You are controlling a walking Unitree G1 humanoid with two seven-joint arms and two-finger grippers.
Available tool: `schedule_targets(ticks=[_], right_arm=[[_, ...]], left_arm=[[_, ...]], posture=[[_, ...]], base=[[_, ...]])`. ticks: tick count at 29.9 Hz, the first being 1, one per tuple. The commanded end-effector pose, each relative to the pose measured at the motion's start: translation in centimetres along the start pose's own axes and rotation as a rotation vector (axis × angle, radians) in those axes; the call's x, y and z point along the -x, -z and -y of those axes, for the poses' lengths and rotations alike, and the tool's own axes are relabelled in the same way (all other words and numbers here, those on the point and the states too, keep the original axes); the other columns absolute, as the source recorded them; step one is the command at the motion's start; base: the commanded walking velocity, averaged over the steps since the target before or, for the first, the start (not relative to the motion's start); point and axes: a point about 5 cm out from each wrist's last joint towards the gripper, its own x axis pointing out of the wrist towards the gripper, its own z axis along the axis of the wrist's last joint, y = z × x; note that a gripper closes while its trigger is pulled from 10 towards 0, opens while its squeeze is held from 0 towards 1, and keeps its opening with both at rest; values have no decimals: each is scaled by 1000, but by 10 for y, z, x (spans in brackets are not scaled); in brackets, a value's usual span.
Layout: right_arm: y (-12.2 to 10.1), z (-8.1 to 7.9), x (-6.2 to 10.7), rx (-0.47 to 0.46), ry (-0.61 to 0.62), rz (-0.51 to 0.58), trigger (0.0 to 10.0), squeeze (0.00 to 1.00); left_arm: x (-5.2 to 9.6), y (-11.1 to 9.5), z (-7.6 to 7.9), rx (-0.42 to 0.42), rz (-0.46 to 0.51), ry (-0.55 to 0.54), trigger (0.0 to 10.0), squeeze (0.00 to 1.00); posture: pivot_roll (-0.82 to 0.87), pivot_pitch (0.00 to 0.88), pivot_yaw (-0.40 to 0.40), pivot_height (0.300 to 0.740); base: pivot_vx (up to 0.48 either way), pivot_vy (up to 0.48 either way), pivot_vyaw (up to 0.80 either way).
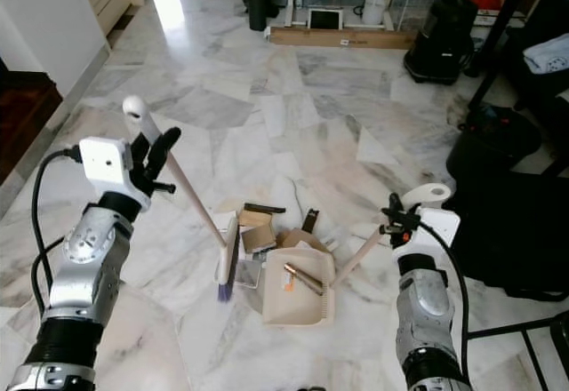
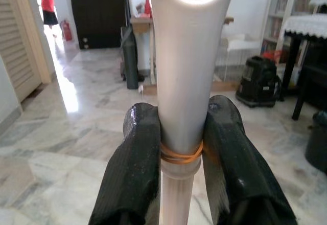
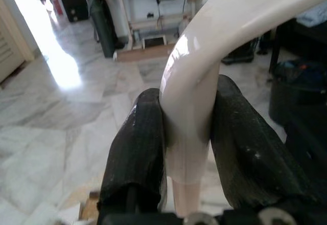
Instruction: Sweep floor
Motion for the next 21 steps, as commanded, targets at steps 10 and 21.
schedule_targets(ticks=[10,21], right_arm=[[-23,-14,-8,30,-20,123,10000,0],[-35,-23,-8,8,-32,169,10000,0]], left_arm=[[10,10,-2,-67,12,-34,10000,0],[13,11,0,-74,32,-56,10000,0]], posture=[[18,89,-19,740],[11,95,-18,740]], base=[[0,0,0],[0,0,0]])
